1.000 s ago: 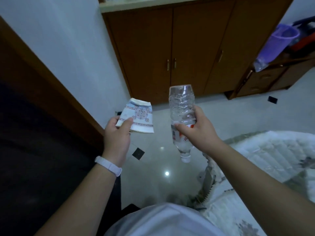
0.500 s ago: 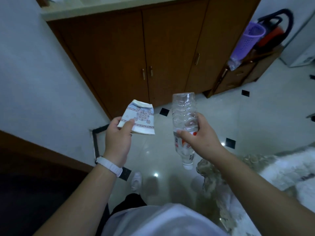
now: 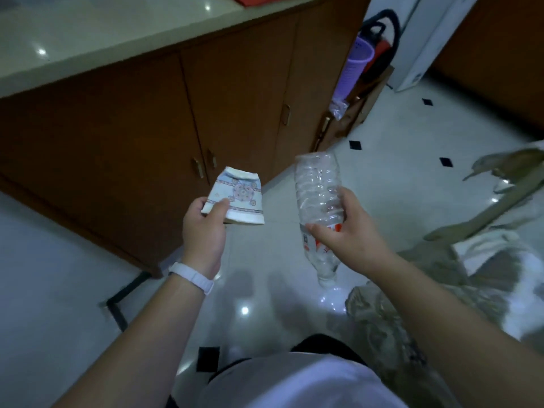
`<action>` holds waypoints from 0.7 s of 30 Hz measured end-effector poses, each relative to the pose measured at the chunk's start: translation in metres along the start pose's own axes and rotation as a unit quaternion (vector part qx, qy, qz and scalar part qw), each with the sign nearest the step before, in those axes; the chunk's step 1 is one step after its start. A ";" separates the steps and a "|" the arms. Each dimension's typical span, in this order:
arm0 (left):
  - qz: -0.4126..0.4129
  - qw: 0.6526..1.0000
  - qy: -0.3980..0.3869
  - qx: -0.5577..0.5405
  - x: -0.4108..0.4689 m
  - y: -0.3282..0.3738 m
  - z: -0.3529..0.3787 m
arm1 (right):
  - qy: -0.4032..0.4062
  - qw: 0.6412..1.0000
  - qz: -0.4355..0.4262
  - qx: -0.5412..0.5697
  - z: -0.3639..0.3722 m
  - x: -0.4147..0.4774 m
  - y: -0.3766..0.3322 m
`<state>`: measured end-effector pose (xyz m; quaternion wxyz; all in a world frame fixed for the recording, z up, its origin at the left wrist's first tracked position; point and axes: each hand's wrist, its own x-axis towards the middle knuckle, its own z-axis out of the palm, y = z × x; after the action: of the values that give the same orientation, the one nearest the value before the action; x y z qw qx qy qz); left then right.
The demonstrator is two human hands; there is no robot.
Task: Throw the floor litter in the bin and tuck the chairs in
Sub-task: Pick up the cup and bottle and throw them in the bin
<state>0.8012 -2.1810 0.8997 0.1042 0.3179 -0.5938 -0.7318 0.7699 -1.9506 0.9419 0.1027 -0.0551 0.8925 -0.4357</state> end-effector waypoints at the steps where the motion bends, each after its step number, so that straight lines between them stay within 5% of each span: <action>1: -0.004 1.000 -0.016 0.000 0.009 0.001 0.010 | 0.016 1.000 0.013 0.006 -0.005 0.008 0.003; 21: 0.020 0.977 -0.162 0.140 0.131 0.037 0.320 | 0.160 0.972 0.114 0.127 -0.191 0.216 0.145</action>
<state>0.5028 -2.0034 0.9193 -0.0241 0.1948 -0.7056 -0.6809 0.5141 -1.7555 0.9122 0.0137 0.1308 0.8349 -0.5344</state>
